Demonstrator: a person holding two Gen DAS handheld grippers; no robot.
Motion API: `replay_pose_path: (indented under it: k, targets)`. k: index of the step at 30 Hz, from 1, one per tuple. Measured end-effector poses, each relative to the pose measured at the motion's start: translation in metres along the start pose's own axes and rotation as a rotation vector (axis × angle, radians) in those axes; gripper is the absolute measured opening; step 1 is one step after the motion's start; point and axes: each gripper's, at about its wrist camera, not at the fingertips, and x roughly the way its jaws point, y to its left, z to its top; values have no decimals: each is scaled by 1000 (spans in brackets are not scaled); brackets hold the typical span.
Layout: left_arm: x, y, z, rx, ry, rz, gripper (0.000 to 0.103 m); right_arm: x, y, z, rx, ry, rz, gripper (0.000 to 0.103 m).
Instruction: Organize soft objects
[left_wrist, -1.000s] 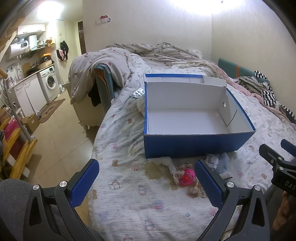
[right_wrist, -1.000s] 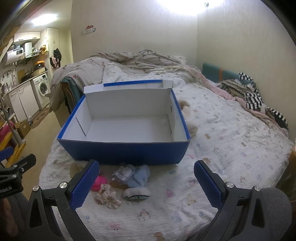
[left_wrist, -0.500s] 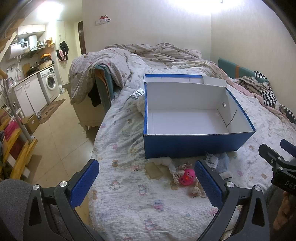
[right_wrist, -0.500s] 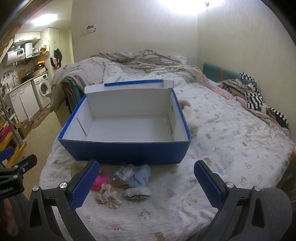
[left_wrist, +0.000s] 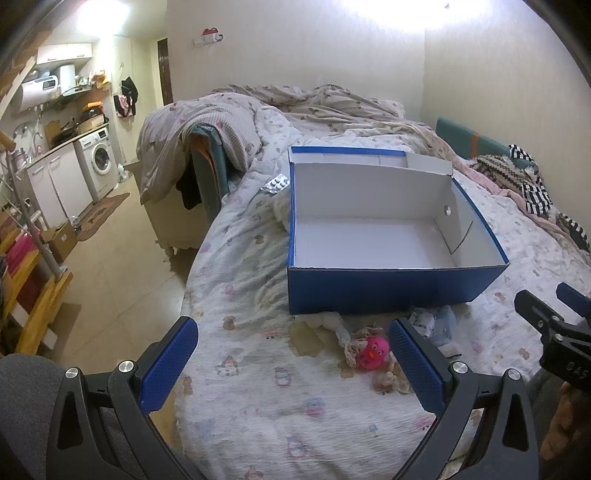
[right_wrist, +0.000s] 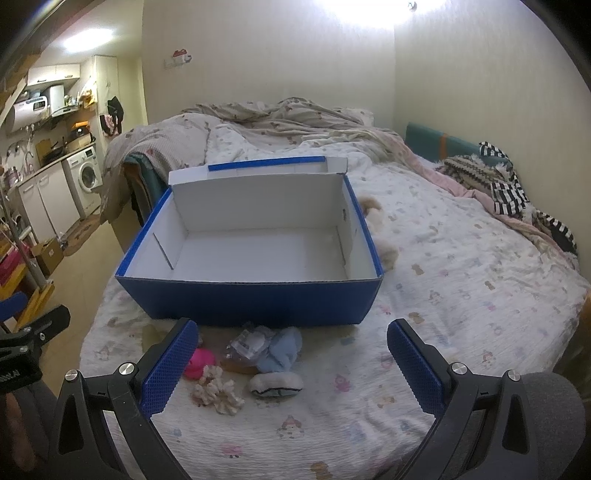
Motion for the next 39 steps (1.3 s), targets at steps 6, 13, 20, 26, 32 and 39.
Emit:
replay_pose_path:
  k: [6,13,20,26,32,39]
  targets:
    - [1,-2,0,7,-1,5,103,4,-4,0,24,19,19,103]
    - [-2,-5,0,25,-15,-2,103,4,-6,0,40,23,21,103]
    - [-3,-6,-1,23,-17,0,103,4,-6,1,31,23,24,103]
    - [-4,-5,0,17,-19,2,103,5,-5,1,31,23,26,103]
    - [-6,-5,1,16,-19,2,103,6,-3,1,24,26,26,103]
    - [-6,-4,1,16,-21,3,103,6,-2,1,23,24,25,103]
